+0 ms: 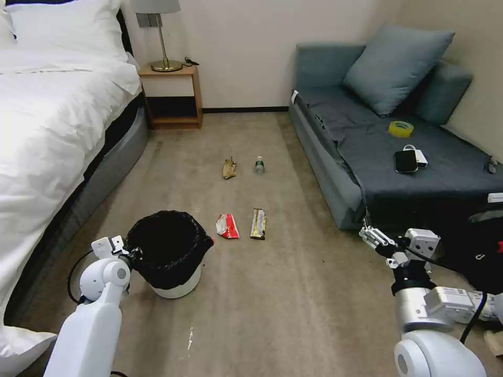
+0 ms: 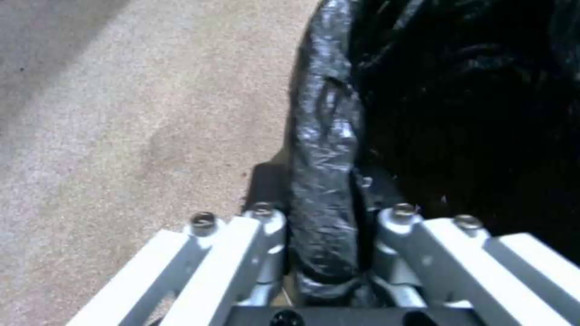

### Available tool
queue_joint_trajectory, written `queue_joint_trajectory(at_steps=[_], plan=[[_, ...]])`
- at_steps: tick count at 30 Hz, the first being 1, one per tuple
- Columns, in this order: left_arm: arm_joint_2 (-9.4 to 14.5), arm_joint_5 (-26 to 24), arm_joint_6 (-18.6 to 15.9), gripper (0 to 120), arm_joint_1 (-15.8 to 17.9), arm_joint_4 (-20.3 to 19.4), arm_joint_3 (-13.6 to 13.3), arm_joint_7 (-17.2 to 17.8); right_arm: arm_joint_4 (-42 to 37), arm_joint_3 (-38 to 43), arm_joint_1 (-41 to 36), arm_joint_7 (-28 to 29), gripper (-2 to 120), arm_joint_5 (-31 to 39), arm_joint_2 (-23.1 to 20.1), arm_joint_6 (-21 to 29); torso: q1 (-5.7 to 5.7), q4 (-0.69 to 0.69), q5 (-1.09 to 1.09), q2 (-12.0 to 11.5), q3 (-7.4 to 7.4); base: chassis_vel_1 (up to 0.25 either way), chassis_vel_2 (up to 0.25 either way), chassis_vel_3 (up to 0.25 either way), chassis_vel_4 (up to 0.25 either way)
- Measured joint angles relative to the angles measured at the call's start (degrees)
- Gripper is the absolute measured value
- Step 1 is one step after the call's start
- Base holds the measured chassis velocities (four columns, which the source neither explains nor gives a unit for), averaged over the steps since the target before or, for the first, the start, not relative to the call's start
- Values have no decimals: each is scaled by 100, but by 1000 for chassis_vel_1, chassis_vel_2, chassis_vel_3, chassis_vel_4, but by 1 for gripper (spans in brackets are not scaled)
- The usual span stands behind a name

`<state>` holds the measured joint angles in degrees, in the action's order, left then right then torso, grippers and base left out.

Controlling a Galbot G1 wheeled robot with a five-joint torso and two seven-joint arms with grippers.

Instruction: Pick up the trash bin, then pick up the garbage on the floor and place it into the trash bin.

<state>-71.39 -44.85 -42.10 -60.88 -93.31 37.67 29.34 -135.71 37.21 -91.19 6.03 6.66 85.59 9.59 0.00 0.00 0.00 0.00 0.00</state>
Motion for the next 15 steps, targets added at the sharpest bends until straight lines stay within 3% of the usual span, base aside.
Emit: queue_joint_trajectory(at_steps=[4,10,15], plan=[[-25,-23,2,5,-51,-47,56,-7,0,-2,-6,12,100,14,-21,-30,0,-1,-1,0,0,0,0,0,0],[-62,-29,1,4,-118,-144,147,-6,-6,-10,-13,25,100,41,-59,-121,0,0,-1,0,0,0,0,0,0],[-104,76,-3,4,-195,-376,252,1,46,9,-20,-49,100,251,-97,-638,0,-1,-1,0,0,0,0,0,0]])
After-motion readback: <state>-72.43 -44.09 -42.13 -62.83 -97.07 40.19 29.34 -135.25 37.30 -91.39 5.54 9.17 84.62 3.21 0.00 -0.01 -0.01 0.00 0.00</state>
